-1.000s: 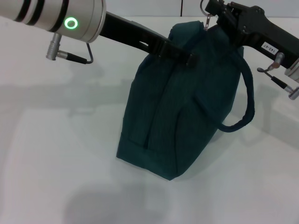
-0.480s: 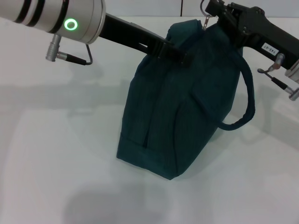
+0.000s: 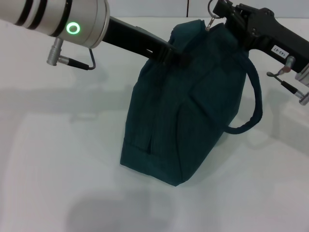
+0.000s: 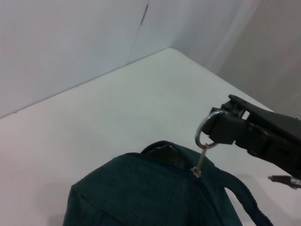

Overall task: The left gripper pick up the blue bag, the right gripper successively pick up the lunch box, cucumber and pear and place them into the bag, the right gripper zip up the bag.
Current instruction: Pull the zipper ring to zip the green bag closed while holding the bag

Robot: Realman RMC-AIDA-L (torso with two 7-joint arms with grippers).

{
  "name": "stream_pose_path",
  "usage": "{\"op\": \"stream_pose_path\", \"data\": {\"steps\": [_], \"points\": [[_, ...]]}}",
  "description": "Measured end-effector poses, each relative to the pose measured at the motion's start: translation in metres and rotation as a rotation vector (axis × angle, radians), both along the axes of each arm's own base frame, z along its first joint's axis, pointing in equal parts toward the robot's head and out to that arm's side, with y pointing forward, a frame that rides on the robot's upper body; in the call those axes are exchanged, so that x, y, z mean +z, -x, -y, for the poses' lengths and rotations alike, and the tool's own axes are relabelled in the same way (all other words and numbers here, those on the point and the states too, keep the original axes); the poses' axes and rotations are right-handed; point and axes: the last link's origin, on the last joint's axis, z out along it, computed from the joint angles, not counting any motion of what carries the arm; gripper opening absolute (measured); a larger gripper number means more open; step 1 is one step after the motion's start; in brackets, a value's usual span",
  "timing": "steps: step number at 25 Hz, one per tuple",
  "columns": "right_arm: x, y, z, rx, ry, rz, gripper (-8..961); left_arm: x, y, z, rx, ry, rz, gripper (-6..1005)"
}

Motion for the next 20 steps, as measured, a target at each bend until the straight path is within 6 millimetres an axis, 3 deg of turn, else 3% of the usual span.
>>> {"op": "stream_pose_path", "data": {"steps": [4, 9, 13, 20], "points": [[0.001, -0.001, 0.000, -0.006, -0.003, -0.004, 15, 0.000, 0.000, 0.001, -0.010, 0.004, -0.004, 138], [0.001, -0.002, -0.001, -0.013, -0.006, -0.006, 15, 0.001, -0.001, 0.001, -0.019, 0.005, 0.000, 61], [0.002, -0.006, -0.002, -0.042, -0.015, -0.010, 15, 0.000, -0.006, 0.007, -0.064, 0.034, 0.015, 61], [0.004, -0.035, -0.007, -0.201, -0.049, 0.012, 15, 0.004, -0.014, 0.015, -0.118, 0.078, 0.093, 61]]}}
